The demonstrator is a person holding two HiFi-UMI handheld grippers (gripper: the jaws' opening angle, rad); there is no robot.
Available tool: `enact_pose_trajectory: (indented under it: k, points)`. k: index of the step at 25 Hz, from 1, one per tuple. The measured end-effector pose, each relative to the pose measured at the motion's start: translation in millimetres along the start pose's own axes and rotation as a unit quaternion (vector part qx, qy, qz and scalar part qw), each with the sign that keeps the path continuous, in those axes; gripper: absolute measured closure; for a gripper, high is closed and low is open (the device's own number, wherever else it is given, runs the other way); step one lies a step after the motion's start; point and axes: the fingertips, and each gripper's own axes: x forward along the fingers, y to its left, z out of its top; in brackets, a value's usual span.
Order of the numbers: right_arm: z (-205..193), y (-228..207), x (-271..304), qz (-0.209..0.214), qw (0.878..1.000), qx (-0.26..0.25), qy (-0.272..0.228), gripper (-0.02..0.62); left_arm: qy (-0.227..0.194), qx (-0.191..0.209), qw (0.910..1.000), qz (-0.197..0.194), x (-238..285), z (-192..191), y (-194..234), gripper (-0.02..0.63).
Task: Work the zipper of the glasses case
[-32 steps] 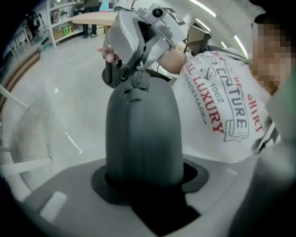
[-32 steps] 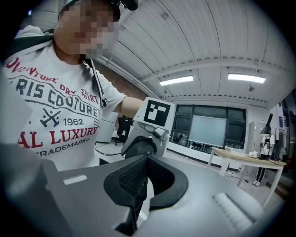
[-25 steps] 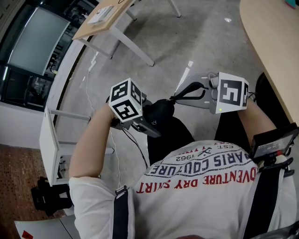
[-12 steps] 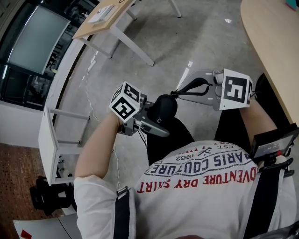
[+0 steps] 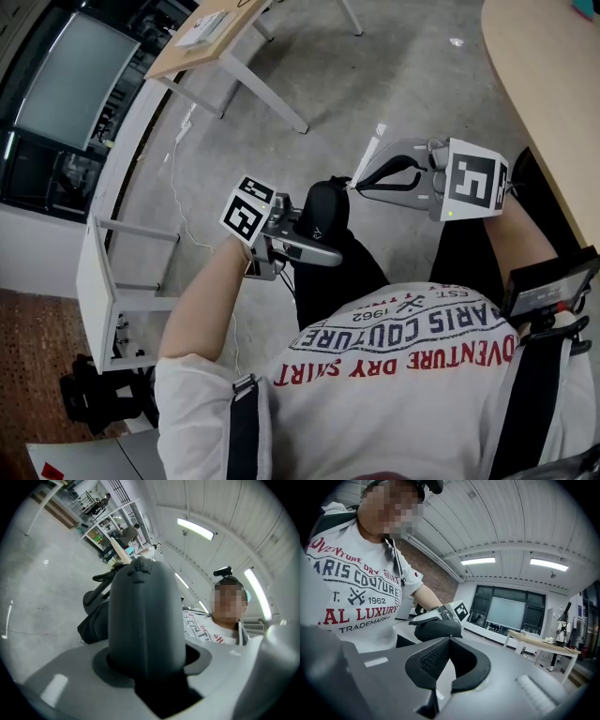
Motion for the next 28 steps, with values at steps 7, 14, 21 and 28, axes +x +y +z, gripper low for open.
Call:
enact_pose_trajectory:
  k: [7, 14, 21, 28]
  points:
    - [-2.5, -3.4, -1.2, -0.009, 1.0, 0.002, 0.003, 0.598, -0.027, 0.022, 0.9993, 0.016, 1.6, 5.8, 7.1, 0.359]
    - [-2.3, -4.5, -1.8, -0.013, 1.0, 0.005, -0.003, 0.597, -0.104, 0.038, 0.9931, 0.039, -4.4, 24.7, 11.1, 0.359]
    - [0.4, -6.3, -4.6, -0.017, 1.0, 0.014, -0.016, 0.597, -0.172, 0.063, 0.9819, 0.05, -6.3, 41.2, 9.4, 0.359]
    - [-0.6, -4.6, -3.8, -0.018, 1.0, 0.006, -0.013, 0.598, -0.3, 0.032, 0.9533, 0.017, -16.9, 67.3, 6.7, 0.359]
